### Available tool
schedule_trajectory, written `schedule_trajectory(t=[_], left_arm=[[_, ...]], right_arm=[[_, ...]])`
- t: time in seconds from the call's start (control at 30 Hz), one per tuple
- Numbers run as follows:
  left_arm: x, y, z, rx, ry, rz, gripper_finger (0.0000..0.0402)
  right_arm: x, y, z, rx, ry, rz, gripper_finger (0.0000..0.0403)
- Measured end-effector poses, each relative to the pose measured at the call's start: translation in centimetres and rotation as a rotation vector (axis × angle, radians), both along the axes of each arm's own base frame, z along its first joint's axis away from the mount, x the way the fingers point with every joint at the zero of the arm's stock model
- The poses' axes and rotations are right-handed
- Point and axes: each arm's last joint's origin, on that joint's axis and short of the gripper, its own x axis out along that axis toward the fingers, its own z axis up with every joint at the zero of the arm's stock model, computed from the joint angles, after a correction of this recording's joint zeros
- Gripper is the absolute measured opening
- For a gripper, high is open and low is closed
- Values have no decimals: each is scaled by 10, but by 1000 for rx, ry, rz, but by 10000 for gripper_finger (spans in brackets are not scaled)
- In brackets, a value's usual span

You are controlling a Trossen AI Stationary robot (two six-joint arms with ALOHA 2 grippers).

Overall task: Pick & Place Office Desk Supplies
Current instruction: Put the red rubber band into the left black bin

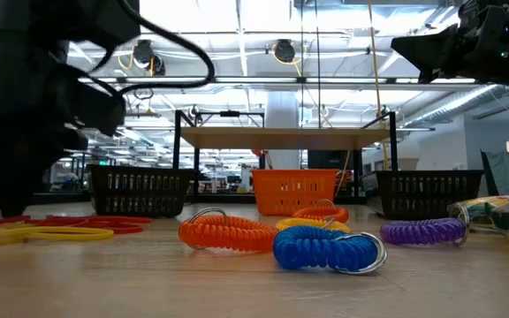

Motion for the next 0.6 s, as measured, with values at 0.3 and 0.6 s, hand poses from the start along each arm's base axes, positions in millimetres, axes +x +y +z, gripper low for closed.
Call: schedule_trajectory(t=[0.3,0.6], left_arm=[[11,-7,18,74,-85,-35,152],[14,0,18,82,-86,-39,152]], right_arm=[[0,0,0,0,0,0,0],[0,0,0,0,0,0,0]])
